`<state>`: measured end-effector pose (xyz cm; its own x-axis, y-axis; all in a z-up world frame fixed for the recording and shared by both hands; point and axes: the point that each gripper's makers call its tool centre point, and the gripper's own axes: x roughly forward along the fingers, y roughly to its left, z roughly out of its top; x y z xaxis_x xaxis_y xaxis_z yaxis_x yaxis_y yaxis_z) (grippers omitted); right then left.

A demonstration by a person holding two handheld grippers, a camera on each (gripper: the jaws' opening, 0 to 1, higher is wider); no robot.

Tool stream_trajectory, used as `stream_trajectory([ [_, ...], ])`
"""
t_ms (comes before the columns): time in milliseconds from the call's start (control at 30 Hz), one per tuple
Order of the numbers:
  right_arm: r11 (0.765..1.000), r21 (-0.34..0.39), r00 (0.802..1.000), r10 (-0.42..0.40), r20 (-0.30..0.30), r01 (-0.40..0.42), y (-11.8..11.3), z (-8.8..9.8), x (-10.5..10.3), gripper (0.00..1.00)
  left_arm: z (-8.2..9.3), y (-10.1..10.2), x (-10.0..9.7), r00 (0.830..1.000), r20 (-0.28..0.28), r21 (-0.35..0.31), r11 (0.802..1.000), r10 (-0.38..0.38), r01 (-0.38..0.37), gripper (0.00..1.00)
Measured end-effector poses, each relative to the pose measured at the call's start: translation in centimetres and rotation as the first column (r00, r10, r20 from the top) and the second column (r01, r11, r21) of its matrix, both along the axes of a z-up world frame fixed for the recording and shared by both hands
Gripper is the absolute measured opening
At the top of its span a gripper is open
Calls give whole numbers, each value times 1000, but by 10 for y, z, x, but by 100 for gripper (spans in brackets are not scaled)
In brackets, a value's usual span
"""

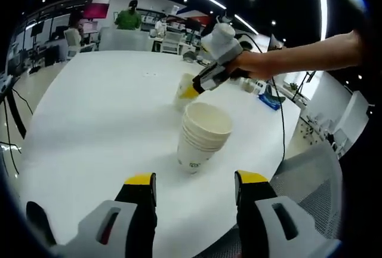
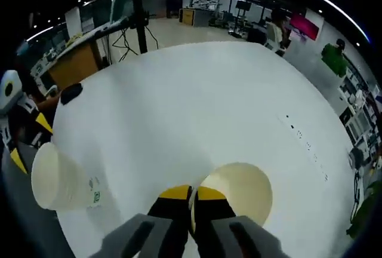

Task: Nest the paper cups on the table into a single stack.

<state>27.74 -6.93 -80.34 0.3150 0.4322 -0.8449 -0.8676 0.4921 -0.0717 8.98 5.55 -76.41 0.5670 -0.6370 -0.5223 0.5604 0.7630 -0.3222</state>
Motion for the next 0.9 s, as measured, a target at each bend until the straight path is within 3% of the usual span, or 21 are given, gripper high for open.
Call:
stream_trajectory([
  [333,999,12,999,32,25,-33,0,22,-22,0,1,-1,3,999,18,18,999,-36,35,51],
  [600,997,9,996,74,49,-74,2,38,-27,0,13,-2,8,998,43,26,998,-52,51,51],
  [667,997,10,995,82,54,-83,5,44,-37,0,13,-2,9,997,46,28,998,-59,58,51],
  [900,994,20,992,102,75,-103,8,55,-38,0,13,-2,11,996,55,29,997,-68,66,51],
])
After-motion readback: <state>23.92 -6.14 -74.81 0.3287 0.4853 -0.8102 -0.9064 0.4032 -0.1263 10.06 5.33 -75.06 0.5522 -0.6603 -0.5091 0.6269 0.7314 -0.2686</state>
